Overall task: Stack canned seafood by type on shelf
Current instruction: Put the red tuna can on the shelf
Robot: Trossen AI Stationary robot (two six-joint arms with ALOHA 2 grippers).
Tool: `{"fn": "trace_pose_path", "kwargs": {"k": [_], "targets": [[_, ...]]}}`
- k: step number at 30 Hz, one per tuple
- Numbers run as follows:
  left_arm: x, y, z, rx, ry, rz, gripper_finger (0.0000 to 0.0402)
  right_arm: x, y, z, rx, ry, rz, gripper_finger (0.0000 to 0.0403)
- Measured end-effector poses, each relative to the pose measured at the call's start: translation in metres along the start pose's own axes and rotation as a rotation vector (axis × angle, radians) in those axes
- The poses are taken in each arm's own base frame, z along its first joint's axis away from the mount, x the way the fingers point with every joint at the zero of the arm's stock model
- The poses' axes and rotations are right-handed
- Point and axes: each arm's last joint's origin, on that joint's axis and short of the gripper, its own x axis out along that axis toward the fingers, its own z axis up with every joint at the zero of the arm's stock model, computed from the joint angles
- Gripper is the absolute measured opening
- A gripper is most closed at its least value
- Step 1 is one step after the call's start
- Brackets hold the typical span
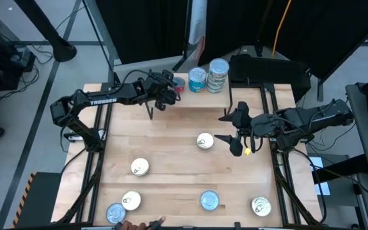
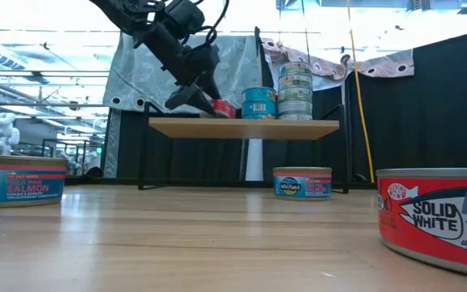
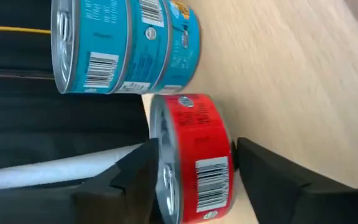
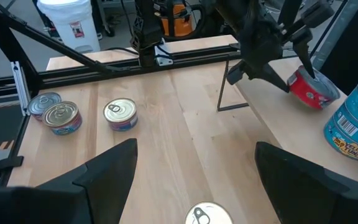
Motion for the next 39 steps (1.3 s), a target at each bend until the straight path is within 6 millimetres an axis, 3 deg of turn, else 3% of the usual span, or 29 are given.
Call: {"fn": "trace_pose_path", "kwargs": {"k": [4, 12, 19, 32, 39], "targets": [[0.000, 0.000, 0.002, -0.058, -0.069, -0.027, 0.0240, 0.000, 0.000, 0.000, 0.000, 0.001, 0.001, 0.0315], [0.000, 0.003, 0.003, -0.068, -0.032, 0.026, 0.0244, 0.000, 0.001, -0.001, 0.005, 0.009, 0.003, 0.0315], [-0.019, 0.001, 0.015, -0.090, 0.041, 0.066, 0.0238, -0.001, 0.000, -0.008, 0.002, 0.073, -0.011, 0.0315], [-0.016, 0.000, 0.001, -0.241, 0.100, 0.023, 0.0101, -0.002, 0.000, -0.011, -0.011, 0.098, -0.024, 0.0315], [-0.011, 0.001, -0.009, -0.251, 0.160, 0.039, 0.0051, -0.002, 0.000, -0.011, -0.011, 0.099, -0.023, 0.0315]]}}
